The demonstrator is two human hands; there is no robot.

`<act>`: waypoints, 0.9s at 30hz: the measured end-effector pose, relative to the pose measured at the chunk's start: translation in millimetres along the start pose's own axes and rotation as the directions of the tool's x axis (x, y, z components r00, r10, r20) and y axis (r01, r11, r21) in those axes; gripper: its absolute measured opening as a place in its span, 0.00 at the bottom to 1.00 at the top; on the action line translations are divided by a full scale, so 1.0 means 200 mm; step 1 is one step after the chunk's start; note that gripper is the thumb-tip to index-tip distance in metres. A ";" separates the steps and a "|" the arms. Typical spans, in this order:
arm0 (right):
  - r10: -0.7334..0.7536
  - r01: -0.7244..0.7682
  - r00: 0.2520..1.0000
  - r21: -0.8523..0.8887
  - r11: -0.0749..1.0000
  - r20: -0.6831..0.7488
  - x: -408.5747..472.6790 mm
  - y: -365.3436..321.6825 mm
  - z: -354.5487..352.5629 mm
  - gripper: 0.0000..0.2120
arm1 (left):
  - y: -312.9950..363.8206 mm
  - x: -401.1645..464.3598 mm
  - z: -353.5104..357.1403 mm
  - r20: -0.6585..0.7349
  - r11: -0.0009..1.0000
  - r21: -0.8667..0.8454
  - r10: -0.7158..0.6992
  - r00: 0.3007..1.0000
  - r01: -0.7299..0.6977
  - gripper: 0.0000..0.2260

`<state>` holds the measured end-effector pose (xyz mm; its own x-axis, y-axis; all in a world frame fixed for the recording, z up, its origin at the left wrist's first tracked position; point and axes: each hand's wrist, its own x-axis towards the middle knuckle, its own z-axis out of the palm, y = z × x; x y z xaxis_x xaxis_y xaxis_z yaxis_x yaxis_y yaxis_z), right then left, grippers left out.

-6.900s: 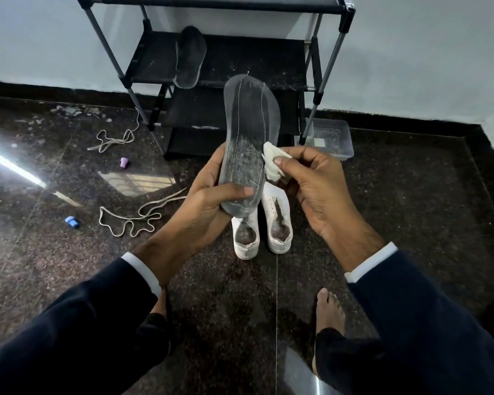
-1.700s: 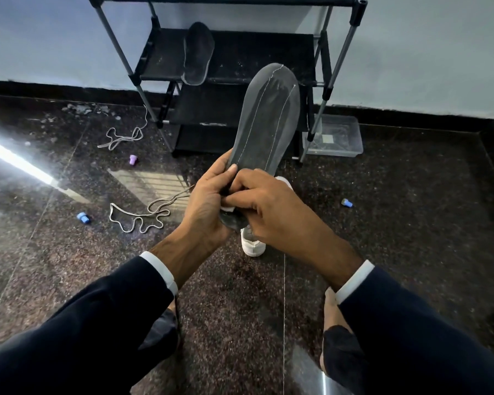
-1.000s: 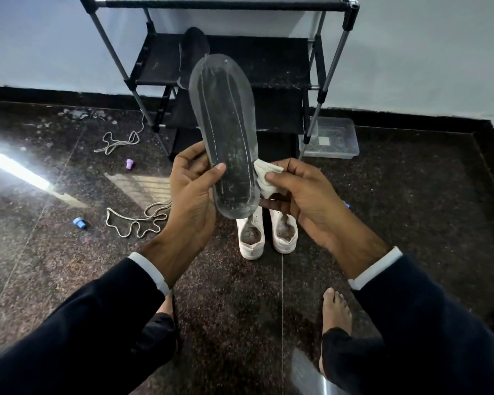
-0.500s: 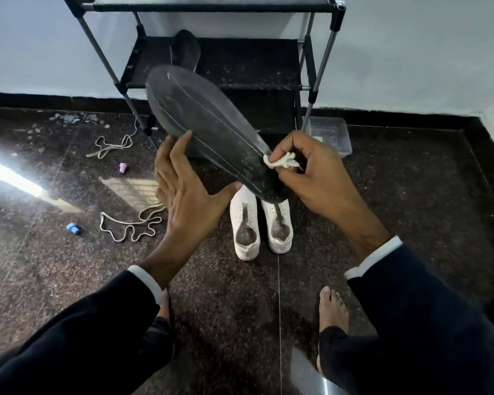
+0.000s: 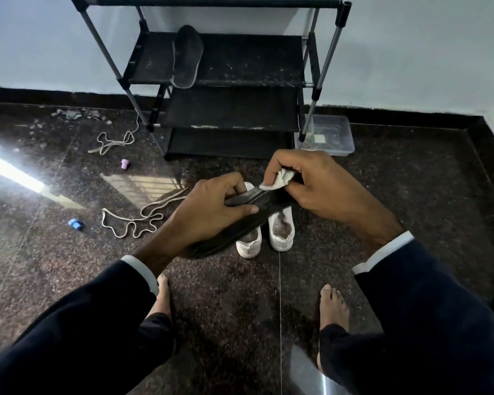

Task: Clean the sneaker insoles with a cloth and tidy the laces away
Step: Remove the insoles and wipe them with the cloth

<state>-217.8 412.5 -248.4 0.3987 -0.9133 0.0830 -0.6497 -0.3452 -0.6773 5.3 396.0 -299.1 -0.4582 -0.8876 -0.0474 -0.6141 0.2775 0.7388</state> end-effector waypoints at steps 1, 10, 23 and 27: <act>-0.011 0.011 0.999 0.020 1.000 -0.033 0.00 0.00 0.00 0.14 | 0.00 0.00 0.00 0.015 0.999 -0.031 0.014 1.000 -0.014 0.12; 0.002 0.025 0.876 0.050 0.998 -0.482 0.02 0.02 0.01 0.11 | 0.03 0.02 0.02 0.071 0.776 -0.622 -0.069 0.995 0.098 0.15; -0.234 0.212 0.958 -0.137 0.968 -0.166 0.03 -0.07 0.18 0.12 | 0.04 0.01 0.04 0.089 0.707 -0.706 0.032 0.996 0.041 0.31; -0.301 0.270 0.951 -0.287 0.919 -0.070 0.03 -0.10 0.19 0.13 | 0.05 0.01 0.03 0.089 0.711 -0.701 0.010 0.996 0.056 0.24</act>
<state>-178.2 422.0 -263.1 0.5297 -0.7798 0.3338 -0.6754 -0.6258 -0.3902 -5.6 398.5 -296.1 -0.5198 -0.8484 -0.1001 -0.0114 -0.1102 0.9938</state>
